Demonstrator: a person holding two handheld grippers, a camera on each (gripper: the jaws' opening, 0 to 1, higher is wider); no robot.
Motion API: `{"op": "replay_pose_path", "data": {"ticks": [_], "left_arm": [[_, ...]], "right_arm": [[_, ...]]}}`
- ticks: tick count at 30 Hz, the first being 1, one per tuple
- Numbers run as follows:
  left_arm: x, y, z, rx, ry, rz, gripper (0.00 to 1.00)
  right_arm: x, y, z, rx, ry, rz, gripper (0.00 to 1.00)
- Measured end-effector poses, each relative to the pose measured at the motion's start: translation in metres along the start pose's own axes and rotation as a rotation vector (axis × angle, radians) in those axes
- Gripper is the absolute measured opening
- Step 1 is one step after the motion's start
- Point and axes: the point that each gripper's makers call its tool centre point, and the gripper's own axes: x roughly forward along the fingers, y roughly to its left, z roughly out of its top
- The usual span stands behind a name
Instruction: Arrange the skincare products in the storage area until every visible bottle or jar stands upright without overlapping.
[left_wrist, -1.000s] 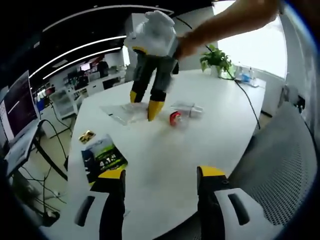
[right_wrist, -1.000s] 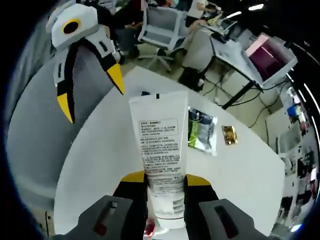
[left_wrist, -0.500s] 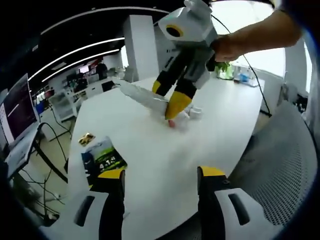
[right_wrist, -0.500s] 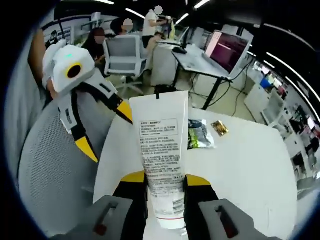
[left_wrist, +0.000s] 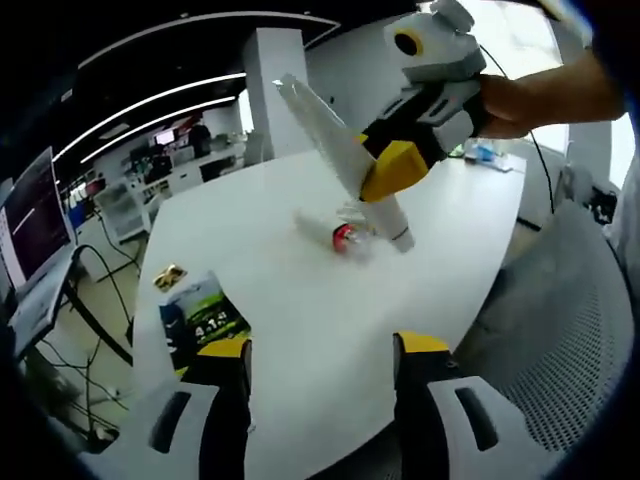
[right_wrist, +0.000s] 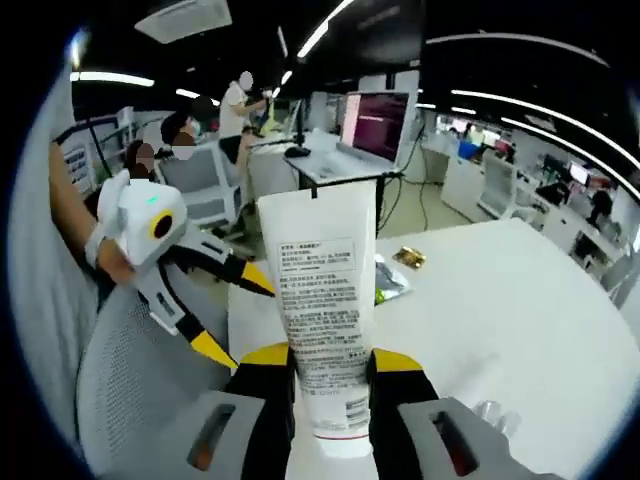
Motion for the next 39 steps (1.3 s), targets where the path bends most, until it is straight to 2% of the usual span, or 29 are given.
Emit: {"op": "replay_pose_path", "data": {"ticks": [2,6,8,11,15,17,20,25,28,30,31,33,35,37,39], "left_arm": [[0.000,-0.004,0.007,-0.046,-0.037,-0.026,0.59],[0.001,-0.003,0.000,-0.017,0.005,-0.016,0.57],[0.001,-0.005,0.001,-0.018,0.007,-0.025,0.57],[0.003,-0.007,0.004,-0.022,0.018,-0.040,0.61],[0.003,-0.011,0.003,-0.042,0.031,-0.065,0.66],[0.004,-0.014,0.000,-0.041,0.049,-0.081,0.71],[0.004,-0.017,0.001,-0.032,0.055,-0.098,0.71],[0.007,-0.028,0.015,-0.020,0.043,-0.159,0.77],[0.010,-0.043,0.026,-0.103,0.016,-0.235,0.77],[0.009,-0.055,0.037,-0.174,-0.027,-0.305,0.74],[0.009,-0.057,0.037,-0.189,-0.027,-0.315,0.73],[0.006,-0.070,0.045,-0.293,-0.049,-0.400,0.69],[0.002,-0.077,0.052,-0.310,-0.087,-0.454,0.63],[0.000,-0.077,0.058,-0.346,-0.111,-0.473,0.59],[-0.003,-0.080,0.066,-0.407,-0.138,-0.507,0.60]], "right_arm": [[-0.006,0.003,-0.002,0.047,-0.037,-0.009,0.22],[-0.015,0.010,-0.010,0.111,-0.066,-0.024,0.22],[-0.018,0.012,-0.012,0.133,-0.078,-0.030,0.23],[-0.021,0.015,-0.018,0.185,-0.094,-0.032,0.23],[-0.025,0.017,-0.016,0.251,-0.151,-0.042,0.23],[-0.027,0.017,-0.017,0.265,-0.161,-0.048,0.23],[-0.027,0.017,-0.020,0.281,-0.160,-0.060,0.23],[-0.027,0.021,-0.028,0.328,-0.163,-0.048,0.24],[-0.027,0.026,-0.031,0.364,-0.172,-0.024,0.24],[-0.027,0.028,-0.032,0.376,-0.177,-0.022,0.24],[-0.028,0.029,-0.033,0.392,-0.184,-0.020,0.24],[-0.030,0.031,-0.032,0.413,-0.202,-0.006,0.24],[-0.032,0.036,-0.030,0.435,-0.224,0.031,0.24],[-0.034,0.041,-0.028,0.424,-0.237,0.053,0.24],[-0.035,0.046,-0.025,0.415,-0.247,0.072,0.25]]}}
